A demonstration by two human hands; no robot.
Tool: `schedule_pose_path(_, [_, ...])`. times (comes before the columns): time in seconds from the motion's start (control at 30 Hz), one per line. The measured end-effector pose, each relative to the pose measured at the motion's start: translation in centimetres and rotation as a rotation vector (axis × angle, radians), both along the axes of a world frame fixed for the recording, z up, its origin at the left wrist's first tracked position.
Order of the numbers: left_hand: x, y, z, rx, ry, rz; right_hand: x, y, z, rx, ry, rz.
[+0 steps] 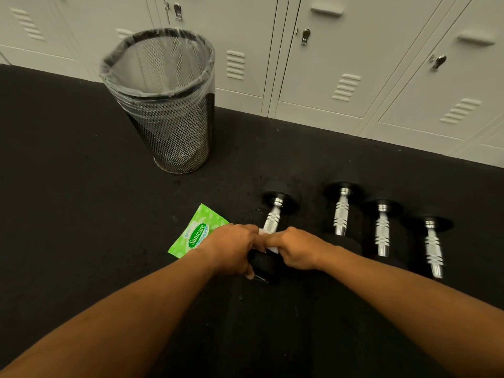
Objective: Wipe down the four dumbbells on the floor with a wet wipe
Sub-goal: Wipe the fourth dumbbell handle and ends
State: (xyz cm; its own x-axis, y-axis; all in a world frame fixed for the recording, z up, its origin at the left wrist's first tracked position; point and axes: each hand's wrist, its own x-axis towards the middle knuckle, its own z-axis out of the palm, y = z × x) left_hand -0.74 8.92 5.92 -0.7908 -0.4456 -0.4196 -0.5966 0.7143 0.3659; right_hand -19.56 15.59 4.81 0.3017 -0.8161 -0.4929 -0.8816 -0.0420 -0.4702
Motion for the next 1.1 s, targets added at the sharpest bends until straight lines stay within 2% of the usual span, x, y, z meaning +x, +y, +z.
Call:
schedule_pose_path(0.07, [0.2, 0.0, 0.0, 0.000, -0.002, 0.004, 0.2, -0.1, -0.4, 0.002, -0.004, -0.018])
schedule_pose_path(0.23, [1.1, -0.6, -0.2, 0.002, 0.009, 0.037, 2.8, -2.4, 0.0, 0.018, 0.173, 0.082])
schedule_pose_path(0.5, [1.7, -0.7, -0.3, 0.029, 0.009, 0.073, 1.0, -0.6, 0.3, 0.055, 0.119, 0.123])
schedule_pose_path(0.8, [1.7, -0.5, -0.5, 0.043, 0.049, 0.082, 3.0, -2.3, 1.3, 0.122, 0.202, 0.142])
schedule_pose_path(1.1, [1.2, -0.4, -0.2, 0.029, 0.039, 0.063, 0.9, -1.1, 0.9, 0.107, 0.233, 0.194])
